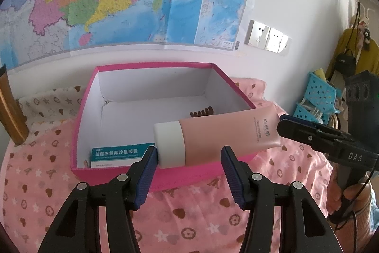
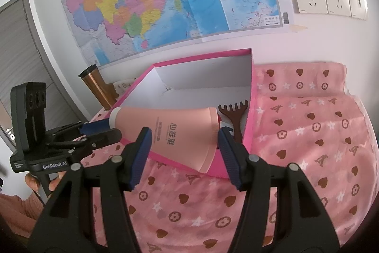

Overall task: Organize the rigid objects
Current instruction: 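Lift the peach tube with the right gripper and carry it over the box, then lower the peach tube into the box and open the right gripper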

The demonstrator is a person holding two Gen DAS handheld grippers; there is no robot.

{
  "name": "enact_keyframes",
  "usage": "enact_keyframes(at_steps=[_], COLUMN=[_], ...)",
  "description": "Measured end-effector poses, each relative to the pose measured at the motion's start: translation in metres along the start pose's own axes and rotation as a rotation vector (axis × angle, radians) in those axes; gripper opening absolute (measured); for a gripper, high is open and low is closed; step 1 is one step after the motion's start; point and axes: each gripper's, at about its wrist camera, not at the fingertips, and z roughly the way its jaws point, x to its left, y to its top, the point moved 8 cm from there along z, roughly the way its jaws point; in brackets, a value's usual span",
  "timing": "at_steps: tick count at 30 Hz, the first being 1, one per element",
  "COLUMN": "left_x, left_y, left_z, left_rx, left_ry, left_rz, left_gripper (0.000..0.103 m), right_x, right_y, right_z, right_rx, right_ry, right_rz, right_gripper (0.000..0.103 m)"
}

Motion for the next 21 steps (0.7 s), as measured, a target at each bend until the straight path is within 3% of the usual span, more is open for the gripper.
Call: enact_keyframes(at_steps=[21], left_x=[0.0], left_y=[0.007], left_z=[0.015], left_rx=[0.016], left_ry=[0.005], left_rz=[-0.006], left_gripper=[0.055], right_x=[-0.016], right_y=[0.004], right_z=[0.015], right_rx=[0.017], right_ry=[-0.025], right_rz=[0.022], right_gripper=[0.06])
